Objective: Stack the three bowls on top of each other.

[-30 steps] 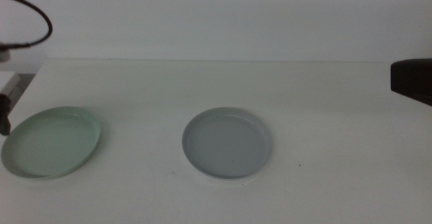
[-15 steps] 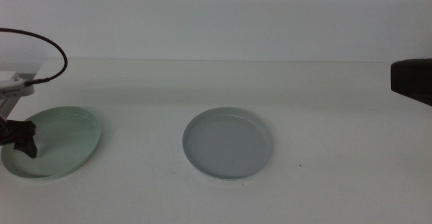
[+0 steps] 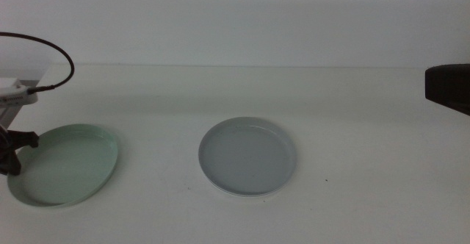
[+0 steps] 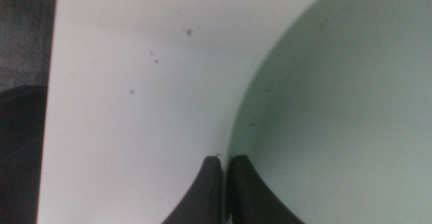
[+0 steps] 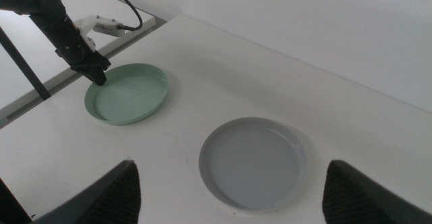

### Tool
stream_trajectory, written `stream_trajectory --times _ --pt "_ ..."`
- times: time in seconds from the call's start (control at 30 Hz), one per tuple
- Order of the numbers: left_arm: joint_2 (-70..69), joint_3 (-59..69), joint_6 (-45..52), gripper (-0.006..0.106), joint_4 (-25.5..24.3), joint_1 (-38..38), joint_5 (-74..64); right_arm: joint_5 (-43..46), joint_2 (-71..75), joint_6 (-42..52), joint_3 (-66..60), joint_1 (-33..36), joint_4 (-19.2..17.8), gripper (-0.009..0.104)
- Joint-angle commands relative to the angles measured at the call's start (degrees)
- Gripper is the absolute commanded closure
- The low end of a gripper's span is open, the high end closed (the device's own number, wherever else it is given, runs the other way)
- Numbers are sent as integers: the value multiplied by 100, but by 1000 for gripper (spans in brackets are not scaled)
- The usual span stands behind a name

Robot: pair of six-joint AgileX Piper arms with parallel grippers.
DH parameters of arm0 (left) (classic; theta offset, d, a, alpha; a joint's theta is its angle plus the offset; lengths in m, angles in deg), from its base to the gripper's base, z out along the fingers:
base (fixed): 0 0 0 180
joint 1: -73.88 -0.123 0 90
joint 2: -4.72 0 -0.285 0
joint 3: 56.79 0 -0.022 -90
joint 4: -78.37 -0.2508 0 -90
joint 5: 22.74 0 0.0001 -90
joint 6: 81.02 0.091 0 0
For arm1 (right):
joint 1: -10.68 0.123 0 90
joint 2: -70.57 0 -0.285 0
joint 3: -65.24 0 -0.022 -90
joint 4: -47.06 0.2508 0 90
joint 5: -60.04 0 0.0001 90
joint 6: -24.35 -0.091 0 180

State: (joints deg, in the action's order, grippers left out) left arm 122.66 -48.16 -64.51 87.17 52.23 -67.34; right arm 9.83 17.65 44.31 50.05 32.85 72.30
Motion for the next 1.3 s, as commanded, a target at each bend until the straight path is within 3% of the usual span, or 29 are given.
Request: stream_trajectory --times 0.0,0.2,0.37,0.63,0.8,1.27 --pt "-186 -18 12 102 98 -6 -68 54 18 50 -24 9 9 2" --pt "-1236 -308 -1 102 572 243 -621 54 18 50 -24 9 9 2" --pt "-1541 -1181 -1 102 1086 1105 -1403 54 18 50 -24 9 9 2" --pt "-856 -2086 -985 102 1022 2962 -1386 54 18 50 -24 9 9 2" --pt "-295 -2193 -1219 102 1022 3667 -932 54 18 50 -24 9 9 2" --pt "621 -2179 -928 102 1580 3949 -905 54 18 50 -24 9 9 2"
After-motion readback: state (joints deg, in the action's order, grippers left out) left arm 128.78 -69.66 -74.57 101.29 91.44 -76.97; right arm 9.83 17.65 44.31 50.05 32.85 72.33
